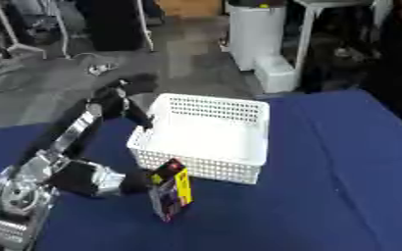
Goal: Pick up objects on the table and place them in the box.
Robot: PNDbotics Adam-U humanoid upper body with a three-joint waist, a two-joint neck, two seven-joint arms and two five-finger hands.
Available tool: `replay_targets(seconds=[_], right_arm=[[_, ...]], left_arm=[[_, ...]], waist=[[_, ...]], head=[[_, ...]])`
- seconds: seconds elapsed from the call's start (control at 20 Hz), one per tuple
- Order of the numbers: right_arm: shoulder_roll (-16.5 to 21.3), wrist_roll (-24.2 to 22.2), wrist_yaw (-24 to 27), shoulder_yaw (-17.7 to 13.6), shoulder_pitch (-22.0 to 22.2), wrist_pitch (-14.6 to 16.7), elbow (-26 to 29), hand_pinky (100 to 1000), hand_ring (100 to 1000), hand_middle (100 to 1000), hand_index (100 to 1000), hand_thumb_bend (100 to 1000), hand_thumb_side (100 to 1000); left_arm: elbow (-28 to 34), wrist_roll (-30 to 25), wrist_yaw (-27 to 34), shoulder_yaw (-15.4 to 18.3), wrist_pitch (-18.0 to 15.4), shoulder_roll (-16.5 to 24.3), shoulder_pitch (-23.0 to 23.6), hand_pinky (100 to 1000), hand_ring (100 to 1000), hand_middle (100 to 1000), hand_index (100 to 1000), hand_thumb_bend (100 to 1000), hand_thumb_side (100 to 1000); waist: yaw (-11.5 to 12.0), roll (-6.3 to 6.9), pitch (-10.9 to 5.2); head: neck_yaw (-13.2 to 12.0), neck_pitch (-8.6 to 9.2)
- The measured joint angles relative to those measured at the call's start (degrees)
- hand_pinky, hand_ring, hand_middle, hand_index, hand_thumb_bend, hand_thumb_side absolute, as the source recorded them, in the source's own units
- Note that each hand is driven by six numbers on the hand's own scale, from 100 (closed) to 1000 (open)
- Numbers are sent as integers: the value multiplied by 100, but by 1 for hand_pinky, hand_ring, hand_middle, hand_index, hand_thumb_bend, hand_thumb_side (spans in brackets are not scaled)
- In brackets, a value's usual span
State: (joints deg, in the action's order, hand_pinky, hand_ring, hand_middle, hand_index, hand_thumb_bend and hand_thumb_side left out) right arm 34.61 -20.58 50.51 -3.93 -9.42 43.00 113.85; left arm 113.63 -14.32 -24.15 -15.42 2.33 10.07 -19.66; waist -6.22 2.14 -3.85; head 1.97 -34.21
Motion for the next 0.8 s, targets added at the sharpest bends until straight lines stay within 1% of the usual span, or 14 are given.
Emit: replay_targets(seconds=[0.4,0.45,0.75,0.8], right_arm=[[21,14,-16,0,1,14,0,181,275,382,469,100,1000],[21,14,-16,0,1,14,0,181,275,382,469,100,1000],[21,14,-17,0,1,14,0,181,275,382,469,100,1000],[21,14,-17,0,1,14,0,181,275,382,469,100,1000]], left_arm=[[0,0,-8,0,6,0,-2,607,589,910,904,823,714],[0,4,-32,0,10,0,-2,606,590,909,903,819,724],[0,-75,-424,0,103,3,-2,599,603,925,900,813,734],[0,-119,-505,0,138,3,-2,557,608,938,897,817,732]], waist=[[1,0,2],[1,0,2],[1,0,2],[1,0,2]], head=[[0,0],[0,0],[-1,0],[-2,0]])
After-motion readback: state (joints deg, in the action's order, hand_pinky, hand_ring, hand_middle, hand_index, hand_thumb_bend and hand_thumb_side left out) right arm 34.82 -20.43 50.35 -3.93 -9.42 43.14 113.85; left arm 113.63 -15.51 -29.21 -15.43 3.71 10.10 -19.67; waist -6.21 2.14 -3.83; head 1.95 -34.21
